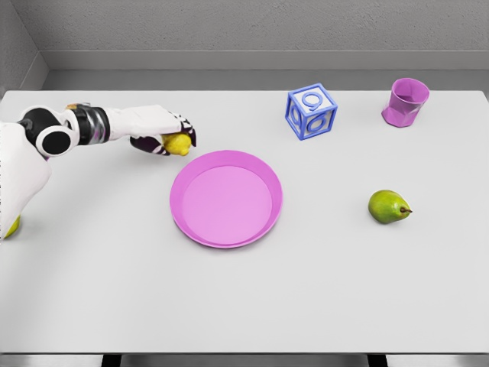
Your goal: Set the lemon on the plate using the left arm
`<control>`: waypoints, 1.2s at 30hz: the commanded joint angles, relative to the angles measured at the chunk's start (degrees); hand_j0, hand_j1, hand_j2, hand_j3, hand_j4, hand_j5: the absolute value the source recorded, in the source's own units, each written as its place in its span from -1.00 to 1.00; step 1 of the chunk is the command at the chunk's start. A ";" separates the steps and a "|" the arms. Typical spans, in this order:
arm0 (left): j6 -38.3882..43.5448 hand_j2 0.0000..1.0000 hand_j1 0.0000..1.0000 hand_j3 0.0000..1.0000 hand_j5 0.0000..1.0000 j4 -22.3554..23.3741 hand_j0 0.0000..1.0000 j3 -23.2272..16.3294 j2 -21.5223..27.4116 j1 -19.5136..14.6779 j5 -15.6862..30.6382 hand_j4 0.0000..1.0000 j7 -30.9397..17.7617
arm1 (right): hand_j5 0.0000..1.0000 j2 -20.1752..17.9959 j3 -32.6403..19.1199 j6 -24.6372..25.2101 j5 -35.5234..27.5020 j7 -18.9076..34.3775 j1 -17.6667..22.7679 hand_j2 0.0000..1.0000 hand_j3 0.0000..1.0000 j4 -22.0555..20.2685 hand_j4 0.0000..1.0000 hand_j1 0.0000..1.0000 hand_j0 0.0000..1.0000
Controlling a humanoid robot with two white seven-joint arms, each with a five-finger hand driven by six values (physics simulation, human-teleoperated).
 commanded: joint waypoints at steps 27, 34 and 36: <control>0.29 0.70 0.70 0.70 0.70 -29.84 0.70 -11.21 9.50 6.15 9.16 0.70 -0.03 | 1.00 0.00 -0.01 0.00 -0.01 -0.03 0.00 1.00 1.00 -0.01 1.00 1.00 1.00; 0.29 0.72 0.72 0.72 0.72 -24.83 0.72 -10.86 8.44 5.98 8.72 0.72 -0.03 | 1.00 0.00 -0.01 0.00 -0.01 0.06 0.00 1.00 1.00 -0.01 1.00 1.00 1.00; 0.29 0.74 0.74 0.74 0.74 -24.74 0.74 -10.42 8.44 5.71 8.45 0.74 -0.03 | 1.00 0.00 0.08 0.00 -0.01 -0.03 0.00 1.00 1.00 -0.01 1.00 1.00 1.00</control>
